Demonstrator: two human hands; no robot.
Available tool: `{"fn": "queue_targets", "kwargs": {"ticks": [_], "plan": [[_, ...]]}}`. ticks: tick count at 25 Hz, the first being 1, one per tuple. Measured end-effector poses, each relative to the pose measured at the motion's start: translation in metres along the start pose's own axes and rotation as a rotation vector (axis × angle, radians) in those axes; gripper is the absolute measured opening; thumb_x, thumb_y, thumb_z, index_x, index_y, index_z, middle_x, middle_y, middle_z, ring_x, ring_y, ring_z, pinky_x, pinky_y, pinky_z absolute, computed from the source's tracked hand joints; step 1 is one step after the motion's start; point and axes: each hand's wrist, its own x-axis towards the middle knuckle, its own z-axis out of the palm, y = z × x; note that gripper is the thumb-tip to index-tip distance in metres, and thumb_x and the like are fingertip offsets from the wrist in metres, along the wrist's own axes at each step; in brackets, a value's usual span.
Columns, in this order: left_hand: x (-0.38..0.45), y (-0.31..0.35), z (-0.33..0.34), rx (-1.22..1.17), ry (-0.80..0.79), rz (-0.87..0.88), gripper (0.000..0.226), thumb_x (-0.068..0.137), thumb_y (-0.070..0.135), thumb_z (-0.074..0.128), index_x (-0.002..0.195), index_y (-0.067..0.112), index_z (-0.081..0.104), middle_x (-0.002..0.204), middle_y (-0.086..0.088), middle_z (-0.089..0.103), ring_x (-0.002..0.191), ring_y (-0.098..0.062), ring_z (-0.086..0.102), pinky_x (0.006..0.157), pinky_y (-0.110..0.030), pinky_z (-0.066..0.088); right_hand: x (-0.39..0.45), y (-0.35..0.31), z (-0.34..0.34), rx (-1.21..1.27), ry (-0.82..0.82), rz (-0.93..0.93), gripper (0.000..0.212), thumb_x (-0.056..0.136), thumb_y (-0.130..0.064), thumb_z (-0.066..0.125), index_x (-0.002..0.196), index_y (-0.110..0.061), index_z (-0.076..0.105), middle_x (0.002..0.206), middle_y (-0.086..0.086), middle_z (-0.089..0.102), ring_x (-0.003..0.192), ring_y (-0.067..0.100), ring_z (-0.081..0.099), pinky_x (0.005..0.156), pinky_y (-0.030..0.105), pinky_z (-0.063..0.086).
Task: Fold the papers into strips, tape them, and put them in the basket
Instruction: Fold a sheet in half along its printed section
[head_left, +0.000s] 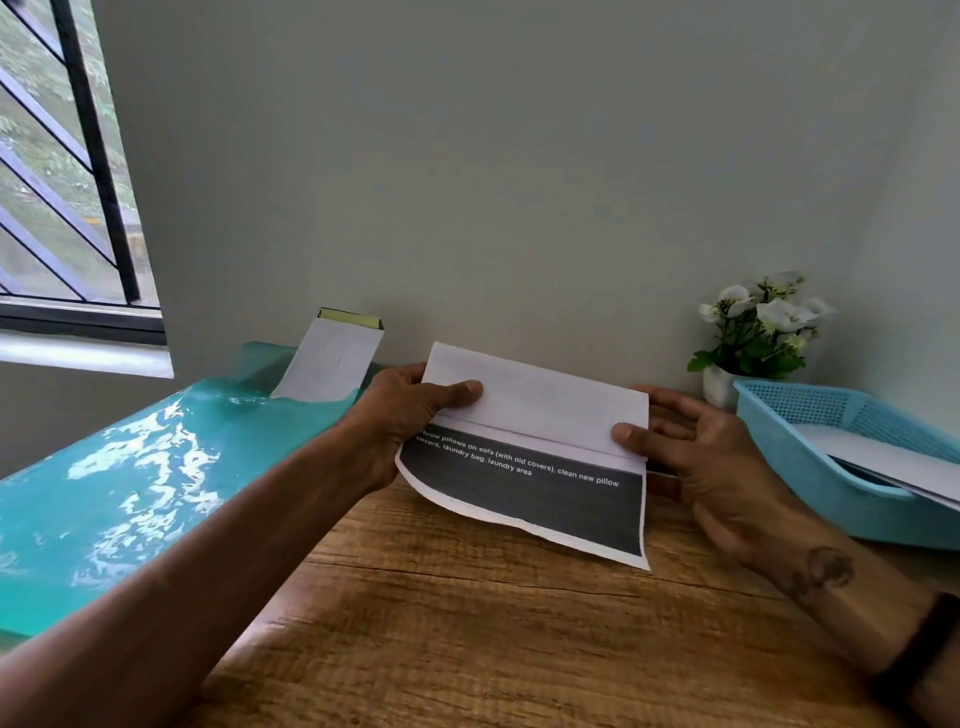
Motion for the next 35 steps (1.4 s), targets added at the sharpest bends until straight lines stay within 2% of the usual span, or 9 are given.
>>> {"fn": "queue_targets", "kwargs": {"ticks": [4, 8, 13, 17, 22, 24, 27, 29, 35], "plan": [[-0.003, 0.004, 0.000, -0.089, 0.003, -0.056, 0.039, 0.091, 0.027, 0.078, 0.126, 0.013, 0.067, 0.106, -0.013, 0.076, 0.090, -0.031, 0.073, 0.071, -0.039, 0.061, 0.002, -0.005, -0.003, -0.020, -0.032, -0.036, 0.055, 0.073, -0.008, 0.083, 0.124, -0.021, 0.067, 0.109, -0.001, 0.081, 0.097, 0.017, 0.079, 0.071, 0.033, 0.064], [-0.005, 0.006, 0.000, -0.246, -0.098, -0.213, 0.048, 0.095, 0.048, 0.068, 0.127, 0.013, 0.062, 0.114, -0.017, 0.075, 0.096, -0.032, 0.074, 0.066, -0.039, 0.062, 0.005, -0.005, -0.005, -0.095, 0.077, -0.097, 0.042, 0.079, -0.007, 0.084, 0.116, -0.022, 0.070, 0.109, 0.000, 0.080, 0.103, 0.018, 0.076, 0.074, 0.035, 0.065], [0.002, 0.003, -0.003, -0.365, -0.163, -0.213, 0.067, 0.093, 0.065, 0.060, 0.130, 0.010, 0.060, 0.127, -0.019, 0.068, 0.111, -0.036, 0.070, 0.081, -0.046, 0.065, 0.003, -0.005, -0.006, -0.205, 0.125, -0.132, 0.030, 0.081, -0.014, 0.084, 0.107, -0.026, 0.075, 0.106, -0.002, 0.081, 0.103, 0.019, 0.076, 0.090, 0.041, 0.062], [0.003, 0.005, -0.008, -0.552, -0.148, -0.155, 0.071, 0.082, 0.038, 0.086, 0.137, 0.005, 0.053, 0.138, -0.026, 0.055, 0.116, -0.046, 0.066, 0.089, -0.057, 0.062, 0.001, -0.006, -0.006, -0.288, 0.069, -0.164, 0.019, 0.080, -0.015, 0.086, 0.093, -0.028, 0.081, 0.098, -0.003, 0.082, 0.097, 0.018, 0.077, 0.095, 0.048, 0.060], [-0.001, 0.005, -0.001, -0.537, -0.001, -0.099, 0.034, 0.089, -0.013, 0.069, 0.120, -0.004, 0.061, 0.125, -0.030, 0.066, 0.106, -0.039, 0.073, 0.081, -0.046, 0.065, -0.006, -0.008, 0.003, -0.351, -0.001, -0.265, 0.024, 0.083, 0.007, 0.077, 0.083, -0.016, 0.083, 0.104, -0.010, 0.081, 0.104, -0.001, 0.073, 0.094, 0.023, 0.057], [0.003, 0.004, -0.001, -0.519, 0.041, -0.075, 0.048, 0.091, -0.014, 0.065, 0.136, 0.002, 0.058, 0.122, -0.024, 0.067, 0.106, -0.034, 0.073, 0.075, -0.040, 0.066, -0.007, -0.007, 0.007, -0.316, 0.008, -0.231, 0.031, 0.090, 0.012, 0.067, 0.091, -0.014, 0.083, 0.111, -0.012, 0.078, 0.107, -0.005, 0.071, 0.085, 0.014, 0.057], [0.008, 0.003, -0.001, -0.523, 0.055, -0.025, 0.052, 0.093, -0.012, 0.063, 0.142, 0.003, 0.055, 0.122, -0.020, 0.068, 0.105, -0.031, 0.073, 0.075, -0.037, 0.066, -0.004, -0.007, 0.010, 0.035, 0.032, -0.067, 0.029, 0.100, 0.001, 0.055, 0.116, -0.013, 0.075, 0.113, 0.004, 0.080, 0.104, 0.017, 0.077, 0.087, 0.036, 0.061], [0.005, 0.001, 0.003, -0.528, 0.034, -0.006, 0.047, 0.094, -0.009, 0.064, 0.139, 0.002, 0.056, 0.123, -0.020, 0.068, 0.106, -0.031, 0.072, 0.081, -0.039, 0.065, -0.005, -0.010, 0.013, 0.191, 0.030, 0.025, 0.027, 0.098, -0.018, 0.065, 0.123, -0.012, 0.070, 0.113, 0.011, 0.079, 0.105, 0.028, 0.076, 0.088, 0.046, 0.060], [-0.020, -0.014, 0.035, -0.628, -0.147, -0.050, 0.042, 0.083, 0.004, 0.080, 0.121, 0.002, 0.063, 0.112, -0.018, 0.078, 0.102, -0.031, 0.076, 0.079, -0.042, 0.066, -0.022, -0.002, 0.023, -0.082, -0.064, 0.038, 0.038, 0.071, -0.025, 0.086, 0.108, -0.019, 0.076, 0.097, 0.001, 0.082, 0.094, 0.024, 0.078, 0.081, 0.041, 0.065]]}}
